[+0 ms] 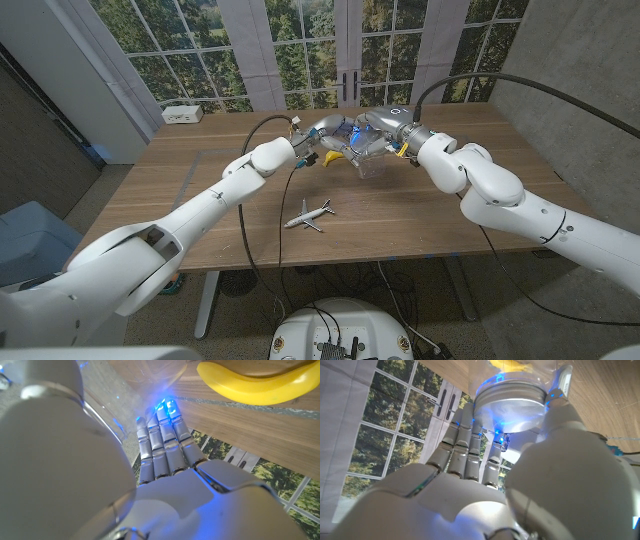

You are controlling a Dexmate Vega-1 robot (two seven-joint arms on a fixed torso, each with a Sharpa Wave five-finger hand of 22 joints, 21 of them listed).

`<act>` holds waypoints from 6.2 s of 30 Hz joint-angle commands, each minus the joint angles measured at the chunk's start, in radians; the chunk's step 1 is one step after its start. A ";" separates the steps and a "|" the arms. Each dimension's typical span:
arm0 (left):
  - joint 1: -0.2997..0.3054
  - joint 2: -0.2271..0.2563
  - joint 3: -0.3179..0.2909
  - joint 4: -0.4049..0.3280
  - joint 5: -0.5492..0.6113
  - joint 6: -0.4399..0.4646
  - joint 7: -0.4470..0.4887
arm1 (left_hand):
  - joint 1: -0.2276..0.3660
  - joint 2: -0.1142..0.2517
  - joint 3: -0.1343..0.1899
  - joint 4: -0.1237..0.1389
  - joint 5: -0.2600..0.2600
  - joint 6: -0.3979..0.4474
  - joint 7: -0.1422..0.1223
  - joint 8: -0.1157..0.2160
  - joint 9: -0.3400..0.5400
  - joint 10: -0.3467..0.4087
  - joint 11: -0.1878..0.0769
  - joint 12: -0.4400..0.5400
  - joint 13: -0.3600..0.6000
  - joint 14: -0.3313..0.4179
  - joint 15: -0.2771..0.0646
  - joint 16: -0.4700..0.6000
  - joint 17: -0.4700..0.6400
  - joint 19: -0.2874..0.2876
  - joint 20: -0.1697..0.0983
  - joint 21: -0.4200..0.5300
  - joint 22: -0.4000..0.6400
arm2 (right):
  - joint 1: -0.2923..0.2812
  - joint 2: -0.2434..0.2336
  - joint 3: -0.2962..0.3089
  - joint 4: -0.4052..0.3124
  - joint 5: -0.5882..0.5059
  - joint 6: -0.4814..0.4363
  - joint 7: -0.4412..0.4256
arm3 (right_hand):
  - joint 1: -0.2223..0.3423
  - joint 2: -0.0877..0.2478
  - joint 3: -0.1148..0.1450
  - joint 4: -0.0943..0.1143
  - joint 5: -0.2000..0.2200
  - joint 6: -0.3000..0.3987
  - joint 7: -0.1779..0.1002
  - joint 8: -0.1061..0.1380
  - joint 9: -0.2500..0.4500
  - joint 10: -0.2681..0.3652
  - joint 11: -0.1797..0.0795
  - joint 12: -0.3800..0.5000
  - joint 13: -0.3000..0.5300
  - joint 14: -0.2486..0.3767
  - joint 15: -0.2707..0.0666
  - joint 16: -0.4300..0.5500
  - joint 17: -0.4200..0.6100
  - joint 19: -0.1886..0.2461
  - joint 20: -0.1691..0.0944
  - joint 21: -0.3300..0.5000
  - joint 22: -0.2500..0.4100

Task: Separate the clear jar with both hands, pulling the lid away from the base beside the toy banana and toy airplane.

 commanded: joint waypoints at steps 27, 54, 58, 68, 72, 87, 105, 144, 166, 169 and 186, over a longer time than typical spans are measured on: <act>-0.014 0.053 0.003 -0.036 -0.102 -0.001 -0.194 | -0.029 0.268 0.058 0.180 -0.011 -0.197 -0.215 -0.314 -0.131 -0.188 -0.245 -0.349 0.309 -0.278 -0.216 -0.206 -0.082 -0.316 0.093 -0.026 -0.017 | -0.363 0.145 0.337 0.057 -0.026 0.010 -0.418 | 0.257 0.229 -0.042 0.010 0.029 0.448 -0.142 0.050 -0.015 0.302 -0.275 -0.018 0.010 0.094 -0.209 0.010 0.032 0.032 -0.092 0.069 0.009; 0.009 0.112 0.023 -0.175 0.156 -0.008 -0.075 | -0.224 0.144 0.006 0.142 -0.345 -0.707 -0.146 -0.607 -0.285 -0.834 -0.118 -0.439 0.102 -0.746 -0.056 -0.217 -0.284 -0.503 0.179 -0.205 -0.027 | -0.422 0.240 0.435 0.067 0.311 0.080 -0.598 | 0.259 0.223 -0.038 0.003 0.030 0.449 -0.122 0.045 -0.017 0.320 -0.268 -0.033 0.003 0.127 -0.205 0.010 0.044 0.043 -0.040 0.093 0.006; 0.030 0.093 0.011 -0.157 0.178 -0.043 -0.001 | -0.225 0.152 0.011 0.145 -0.348 -0.705 -0.150 -0.603 -0.288 -0.834 -0.124 -0.434 0.096 -0.741 -0.055 -0.210 -0.290 -0.498 0.170 -0.208 -0.027 | -0.425 0.240 0.442 0.057 0.375 0.106 -0.581 | 0.258 0.222 -0.036 0.002 0.029 0.446 -0.117 0.043 -0.018 0.322 -0.268 -0.035 0.001 0.131 -0.204 0.010 0.045 0.042 -0.034 0.094 0.006; 0.072 0.005 -0.020 -0.058 0.115 -0.142 0.120 | -0.243 0.191 0.034 0.151 -0.348 -0.583 -0.133 -0.550 -0.304 -0.658 -0.081 -0.379 0.036 -0.590 -0.081 -0.160 -0.337 -0.411 0.156 -0.208 -0.024 | -0.421 0.251 0.446 0.070 0.513 0.189 -0.558 | 0.250 0.219 -0.029 0.002 0.022 0.442 -0.106 0.039 -0.019 0.331 -0.271 -0.046 -0.005 0.140 -0.200 0.004 0.048 0.035 -0.024 0.100 0.003; 0.115 -0.030 -0.046 -0.056 0.133 -0.159 0.237 | -0.200 0.253 0.097 0.132 -0.320 -0.325 -0.149 -0.438 -0.292 -0.353 -0.217 -0.315 -0.017 -0.432 -0.153 -0.124 -0.348 -0.323 0.143 -0.207 -0.023 | -0.419 0.248 0.445 0.074 0.546 0.201 -0.548 | 0.250 0.216 -0.027 -0.001 0.020 0.443 -0.105 0.038 -0.019 0.335 -0.271 -0.047 -0.006 0.141 -0.202 0.002 0.048 0.033 -0.022 0.102 0.002; 0.160 -0.042 -0.065 -0.110 0.216 -0.109 0.392 | 0.076 0.325 0.246 0.109 -0.268 0.237 -0.218 -0.098 -0.188 0.322 -0.314 -0.087 0.084 -0.007 -0.278 0.038 -0.277 -0.105 0.002 -0.119 -0.007 | -0.429 0.210 0.458 0.049 0.579 0.162 -0.543 | 0.239 0.248 0.000 0.003 -0.006 0.390 -0.089 0.014 -0.016 0.304 -0.256 -0.068 0.013 0.110 -0.204 -0.039 0.057 -0.002 -0.001 0.117 -0.006; 0.132 0.008 -0.049 -0.170 0.130 -0.022 0.233 | 0.090 0.317 0.241 0.116 -0.268 0.252 -0.216 -0.087 -0.177 0.329 -0.313 -0.094 0.101 -0.012 -0.278 0.041 -0.263 -0.109 -0.006 -0.108 -0.005 | -0.409 0.098 0.495 0.061 0.660 0.243 -0.419 | 0.229 0.252 0.017 -0.011 -0.011 0.430 -0.145 0.018 -0.015 0.318 -0.261 -0.088 0.064 0.102 -0.211 -0.103 0.102 -0.046 -0.065 0.189 -0.040; 0.147 0.052 -0.039 -0.271 0.151 0.046 0.207 | 0.100 0.316 0.232 0.119 -0.264 0.252 -0.214 -0.085 -0.163 0.332 -0.312 -0.106 0.129 -0.012 -0.278 0.050 -0.235 -0.120 -0.004 -0.092 -0.005 | -0.486 -0.116 0.703 -0.140 1.123 -0.031 -0.283 | -0.371 0.192 -0.173 0.191 0.089 -0.396 0.075 -0.351 0.045 -0.339 -0.021 -0.403 0.079 -0.308 0.061 -0.365 -0.008 -0.336 0.221 0.302 -0.089; 0.150 0.054 -0.023 -0.280 0.325 0.037 0.320 | 0.104 0.315 0.229 0.120 -0.263 0.259 -0.224 -0.089 -0.165 0.335 -0.312 -0.113 0.144 -0.018 -0.278 0.050 -0.222 -0.124 -0.005 -0.082 -0.005 | -0.142 -0.099 0.368 -0.396 0.975 -0.749 -0.486 | -0.493 0.186 -0.226 0.185 -0.021 -0.409 -0.006 -0.366 0.031 -0.382 0.050 -0.406 0.045 -0.262 0.100 -0.350 -0.066 -0.144 0.204 0.353 -0.081; 0.147 0.050 -0.022 -0.272 0.326 0.031 0.323 | 0.105 0.315 0.229 0.120 -0.263 0.259 -0.222 -0.090 -0.166 0.335 -0.312 -0.114 0.145 -0.019 -0.278 0.050 -0.221 -0.125 -0.005 -0.082 -0.006 | -0.043 -0.101 0.303 -0.394 0.997 -0.835 -0.427 | -0.499 0.186 -0.228 0.185 -0.023 -0.415 -0.026 -0.369 0.031 -0.377 0.050 -0.404 0.044 -0.258 0.102 -0.349 -0.068 -0.147 0.205 0.351 -0.080; 0.125 0.041 -0.012 -0.238 0.363 0.021 0.341 | 0.108 0.317 0.227 0.120 -0.264 0.258 -0.227 -0.094 -0.164 0.335 -0.312 -0.121 0.156 -0.026 -0.278 0.048 -0.213 -0.130 -0.006 -0.075 -0.006 | 0.144 -0.128 0.225 -0.305 1.144 -0.802 -0.221 | -0.611 0.165 -0.278 0.215 -0.016 -0.451 -0.036 -0.386 0.028 -0.278 0.070 -0.368 0.043 -0.205 0.125 -0.326 -0.083 -0.159 0.229 0.339 -0.080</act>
